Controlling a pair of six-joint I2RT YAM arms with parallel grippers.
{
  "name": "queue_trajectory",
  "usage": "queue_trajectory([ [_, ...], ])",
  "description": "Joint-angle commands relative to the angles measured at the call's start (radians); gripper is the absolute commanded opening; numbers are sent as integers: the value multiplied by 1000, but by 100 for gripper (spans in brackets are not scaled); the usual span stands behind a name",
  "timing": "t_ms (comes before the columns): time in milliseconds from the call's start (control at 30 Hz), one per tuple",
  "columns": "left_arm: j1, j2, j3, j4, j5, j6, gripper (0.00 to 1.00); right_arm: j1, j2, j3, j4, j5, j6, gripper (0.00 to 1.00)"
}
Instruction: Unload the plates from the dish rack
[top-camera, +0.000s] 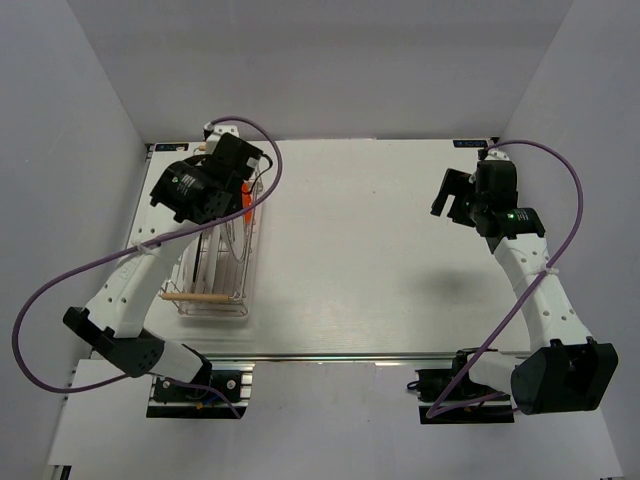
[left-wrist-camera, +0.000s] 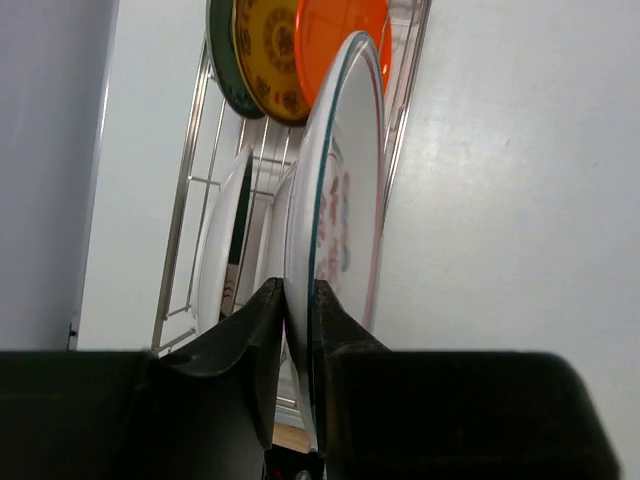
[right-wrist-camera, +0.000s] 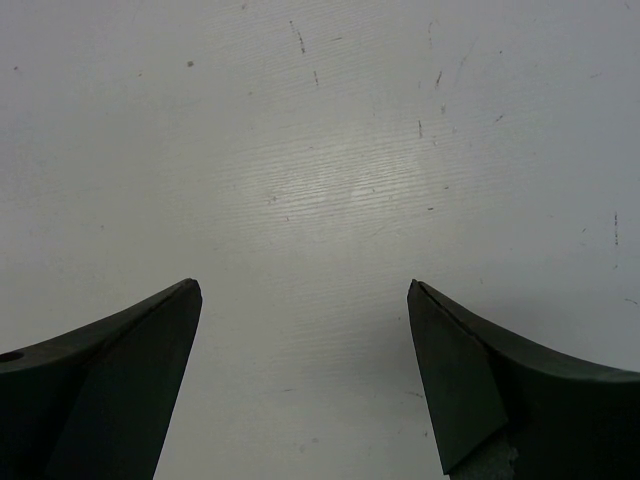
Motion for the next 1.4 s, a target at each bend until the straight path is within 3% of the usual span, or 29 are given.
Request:
queue_trajectory([
  [0, -3, -35, 88, 61, -4, -15, 0, -3, -12, 48, 5, -8, 3, 89],
  [233, -3, -20, 244, 136, -7, 49, 0, -3, -21, 51, 13, -3, 3, 89],
  [300, -3, -41, 231, 210, 60, 86, 0, -3, -26, 50, 16, 3, 2, 89],
  [433, -3, -99, 70, 428, 333, 146, 0, -6, -34, 43, 17, 13, 17, 89],
  [467, -3, -104, 4, 499, 458, 153, 0, -4, -41, 43, 22, 20, 22, 89],
  [700, -3, 3, -220, 768, 827, 137, 0, -6, -100, 1, 62, 26, 72, 89],
  [933, -3, 80, -393, 1021, 967, 103, 0, -6, -134, -68, 92, -23, 89, 89],
  [1067, -3, 140, -429, 1074, 970, 61, 0, -6, -115, -79, 83, -51, 85, 89],
  [1167, -3, 128, -469, 1138, 1013, 52, 0, -6, -110, -107, 109, -141, 53, 89],
  [1367, 6, 40, -553, 1233, 1061, 20, 0, -6, -91, -194, 261, -590, -64, 89],
])
